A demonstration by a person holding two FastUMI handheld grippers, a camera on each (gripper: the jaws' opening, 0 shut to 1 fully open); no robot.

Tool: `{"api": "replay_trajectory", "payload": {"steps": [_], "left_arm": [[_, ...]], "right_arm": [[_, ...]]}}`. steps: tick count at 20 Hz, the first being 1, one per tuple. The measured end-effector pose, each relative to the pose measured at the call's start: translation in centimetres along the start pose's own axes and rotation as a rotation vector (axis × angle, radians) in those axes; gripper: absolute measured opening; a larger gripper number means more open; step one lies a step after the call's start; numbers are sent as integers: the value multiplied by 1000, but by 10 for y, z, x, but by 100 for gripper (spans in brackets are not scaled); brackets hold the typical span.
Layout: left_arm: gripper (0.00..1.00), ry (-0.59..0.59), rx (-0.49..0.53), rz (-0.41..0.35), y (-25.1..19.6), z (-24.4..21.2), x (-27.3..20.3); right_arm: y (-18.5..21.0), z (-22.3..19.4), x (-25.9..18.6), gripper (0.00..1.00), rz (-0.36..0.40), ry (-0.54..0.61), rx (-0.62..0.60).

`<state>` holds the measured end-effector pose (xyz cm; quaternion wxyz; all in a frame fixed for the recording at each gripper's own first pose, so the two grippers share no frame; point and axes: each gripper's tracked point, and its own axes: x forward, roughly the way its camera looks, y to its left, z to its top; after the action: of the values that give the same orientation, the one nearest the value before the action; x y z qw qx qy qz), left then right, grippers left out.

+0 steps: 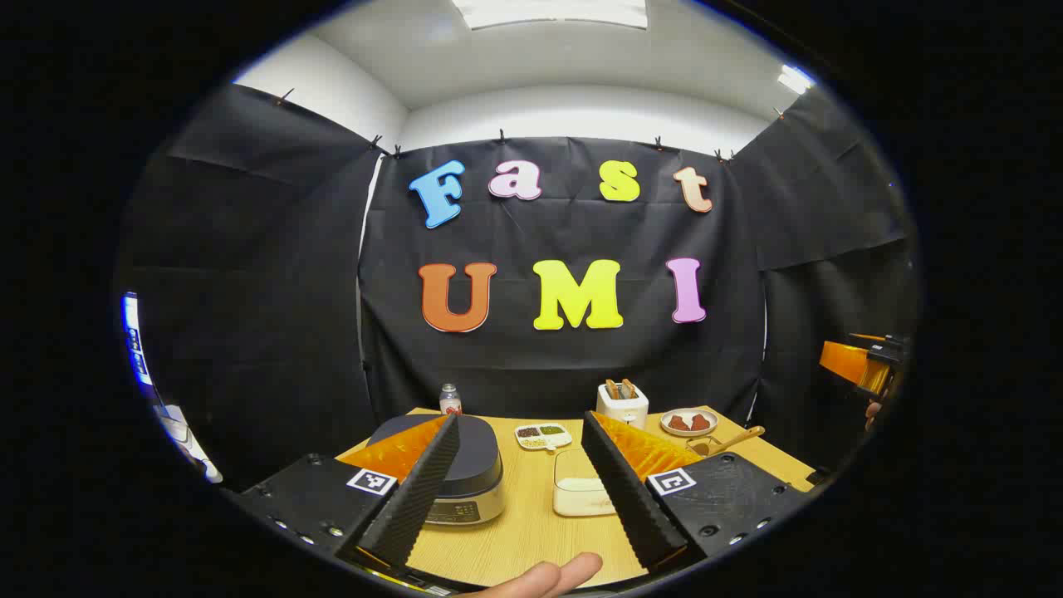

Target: Close the left gripper, press the button to open the rice cooker; take a wooden spoon from the chopstick holder with the right hand, scoop a spoonful of rice and pour it into the rice cooker, then put the wooden spoon back into the chopstick holder.

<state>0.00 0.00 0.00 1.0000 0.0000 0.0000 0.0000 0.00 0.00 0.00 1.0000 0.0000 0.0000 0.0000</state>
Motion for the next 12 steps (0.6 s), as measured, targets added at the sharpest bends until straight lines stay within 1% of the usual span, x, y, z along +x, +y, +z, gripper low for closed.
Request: {"api": "replay_trajectory", "payload": {"steps": [6, 12], "left_arm": [[94, -11, -1, -16, 0, 2, -2], [95, -4, -2, -11, 0, 1, -3]], "right_arm": [[-1, -2, 0, 100, 5, 0, 12], [-1, -2, -2, 100, 6, -5, 9]]}}
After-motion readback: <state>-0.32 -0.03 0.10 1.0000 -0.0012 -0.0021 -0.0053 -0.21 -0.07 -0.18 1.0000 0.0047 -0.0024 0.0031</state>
